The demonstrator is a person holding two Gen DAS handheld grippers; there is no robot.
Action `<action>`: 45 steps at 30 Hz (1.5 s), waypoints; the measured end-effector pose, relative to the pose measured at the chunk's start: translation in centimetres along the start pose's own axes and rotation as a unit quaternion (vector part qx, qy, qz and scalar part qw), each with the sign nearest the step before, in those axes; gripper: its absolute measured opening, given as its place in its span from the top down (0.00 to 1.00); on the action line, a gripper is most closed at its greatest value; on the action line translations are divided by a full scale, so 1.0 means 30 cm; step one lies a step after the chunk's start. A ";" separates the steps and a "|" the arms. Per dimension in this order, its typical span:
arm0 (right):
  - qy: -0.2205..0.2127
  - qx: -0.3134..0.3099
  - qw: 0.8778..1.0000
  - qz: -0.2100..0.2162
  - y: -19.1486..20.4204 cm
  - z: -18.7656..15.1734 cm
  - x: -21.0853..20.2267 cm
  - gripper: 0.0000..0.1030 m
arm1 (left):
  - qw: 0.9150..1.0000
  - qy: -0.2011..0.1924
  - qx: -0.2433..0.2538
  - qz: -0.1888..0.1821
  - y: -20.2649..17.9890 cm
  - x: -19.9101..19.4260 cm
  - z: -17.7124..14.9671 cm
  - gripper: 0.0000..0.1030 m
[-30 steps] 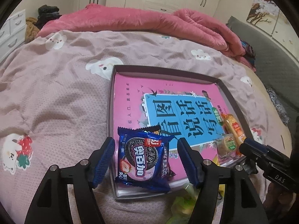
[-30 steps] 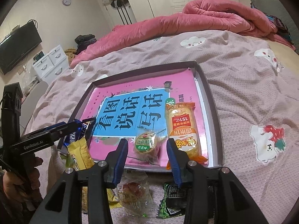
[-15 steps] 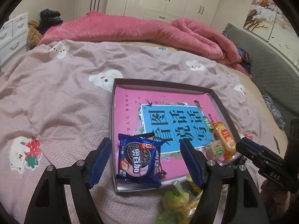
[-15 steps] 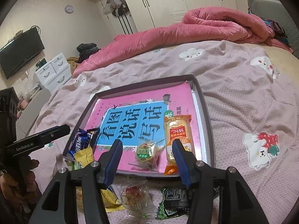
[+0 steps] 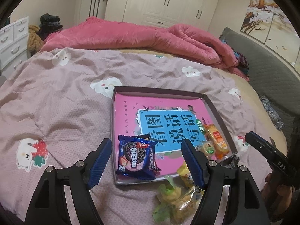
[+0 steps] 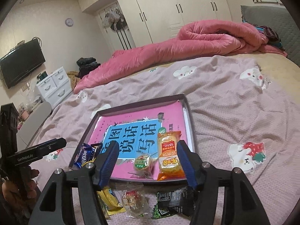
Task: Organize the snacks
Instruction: 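Withdraw both tools back toward the remaining snacks, then grasp the clear meat-floss bread bag with the left tool while the right tool grasps the round pastry bag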
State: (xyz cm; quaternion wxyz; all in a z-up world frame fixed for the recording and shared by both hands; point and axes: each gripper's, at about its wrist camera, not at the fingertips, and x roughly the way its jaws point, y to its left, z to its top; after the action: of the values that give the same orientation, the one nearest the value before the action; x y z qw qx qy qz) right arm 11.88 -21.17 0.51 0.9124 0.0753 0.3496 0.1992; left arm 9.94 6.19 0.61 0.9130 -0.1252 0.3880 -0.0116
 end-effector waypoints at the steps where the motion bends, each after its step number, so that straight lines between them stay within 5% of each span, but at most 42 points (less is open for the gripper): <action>1: -0.002 0.001 1.000 -0.001 0.000 0.001 -0.007 0.38 | 1.000 0.001 0.000 0.000 -0.002 -0.005 -0.002 0.25; 30: 0.030 -0.041 0.999 0.006 0.110 -0.097 -0.094 0.38 | 0.997 0.075 0.022 0.005 -0.088 -0.057 -0.179 0.24; 45: 0.092 -0.079 0.993 0.006 0.153 -0.159 -0.053 0.37 | 0.992 0.125 0.018 -0.014 -0.123 -0.018 -0.259 0.24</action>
State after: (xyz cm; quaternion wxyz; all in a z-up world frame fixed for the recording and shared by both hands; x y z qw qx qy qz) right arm 6.18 -17.66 -0.79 0.8782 -0.0133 0.4147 0.2381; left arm 4.32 0.97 -3.32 0.8591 -0.1120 0.4972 -0.0470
